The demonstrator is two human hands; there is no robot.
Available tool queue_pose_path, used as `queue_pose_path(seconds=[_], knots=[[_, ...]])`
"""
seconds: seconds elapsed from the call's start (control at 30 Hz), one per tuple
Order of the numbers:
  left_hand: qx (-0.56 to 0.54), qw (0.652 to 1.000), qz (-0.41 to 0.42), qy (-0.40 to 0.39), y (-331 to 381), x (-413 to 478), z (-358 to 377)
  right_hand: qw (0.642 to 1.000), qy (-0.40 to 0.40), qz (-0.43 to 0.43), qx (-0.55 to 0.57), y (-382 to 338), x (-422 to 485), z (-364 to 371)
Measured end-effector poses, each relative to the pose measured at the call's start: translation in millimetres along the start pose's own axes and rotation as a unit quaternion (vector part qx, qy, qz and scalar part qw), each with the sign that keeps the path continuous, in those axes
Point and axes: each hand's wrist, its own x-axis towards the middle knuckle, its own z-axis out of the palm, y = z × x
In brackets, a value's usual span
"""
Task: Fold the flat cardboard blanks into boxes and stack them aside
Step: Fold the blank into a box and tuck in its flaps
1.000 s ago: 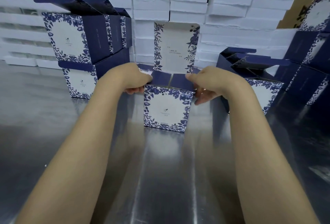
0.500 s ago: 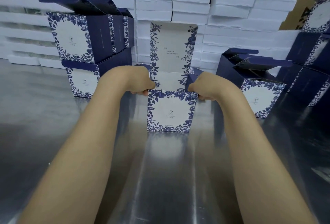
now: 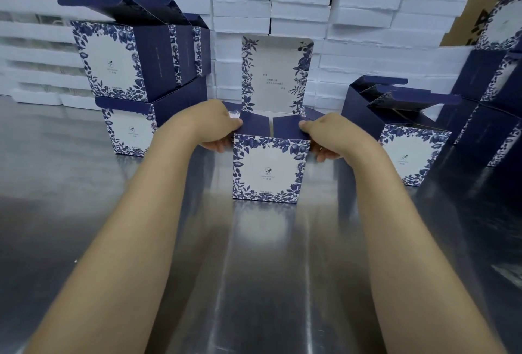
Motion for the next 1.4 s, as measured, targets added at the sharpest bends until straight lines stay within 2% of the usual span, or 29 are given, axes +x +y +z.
queue_pose_path(seconds=[0.1, 0.17, 0.3, 0.43, 0.5, 0.57, 0.63, 0.8, 0.93, 1.03, 1.2, 1.33, 1.4], knots=[[-0.010, 1.000, 0.003, -0.022, -4.0, 1.8, 0.1, 1.000, -0.021, -0.002, 0.001, -1.8, -1.0, 1.1], [0.004, 1.000, 0.006, -0.028, -8.8, 3.9, -4.0, 0.998, -0.066, -0.008, -0.015, -2.4, -3.7, -1.8], [0.010, 1.000, 0.019, 0.021, -20.4, 9.5, -12.4, 0.991, -0.125, -0.029, -0.043, -2.7, -5.5, -10.3], [-0.127, 0.983, 0.131, 0.003, -20.7, 11.2, -2.9, 0.996, -0.081, -0.042, 0.009, -0.1, -2.8, -5.8], [-0.143, 0.976, 0.161, 0.017, -22.1, 13.6, 1.5, 0.995, -0.044, -0.073, 0.045, 2.2, -1.7, -0.8], [-0.116, 0.977, 0.175, 0.039, -22.7, 14.5, 3.3, 0.989, -0.003, -0.130, 0.077, 4.6, 0.3, 3.7], [-0.068, 0.983, 0.172, 0.017, -22.2, 13.6, 3.4, 0.985, 0.007, -0.158, 0.068, 7.2, 4.6, 4.0], [-0.030, 0.991, 0.133, -0.010, -21.7, 3.4, -6.7, 0.990, 0.017, -0.120, 0.073, 6.9, 5.4, 1.1], [0.002, 0.985, 0.162, -0.054, -16.7, -1.3, -8.8, 0.990, 0.009, -0.107, 0.094, 5.8, 5.3, 2.2], [0.021, 0.982, 0.179, -0.056, -18.6, 1.3, -4.5, 0.990, 0.001, -0.116, 0.084, 5.2, 2.0, -0.4], [-0.009, 0.976, 0.215, 0.029, -16.0, 3.9, -5.1, 0.975, 0.041, -0.187, 0.109, -0.1, -5.6, -7.8], [-0.024, 0.960, 0.239, 0.145, -7.6, 3.0, -4.5, 0.945, 0.031, -0.270, 0.180, -4.5, -15.4, -12.2], [0.002, 0.954, 0.231, 0.191, -3.7, 2.7, -3.8, 0.926, 0.073, -0.319, 0.189, -7.8, -17.6, -10.4]])
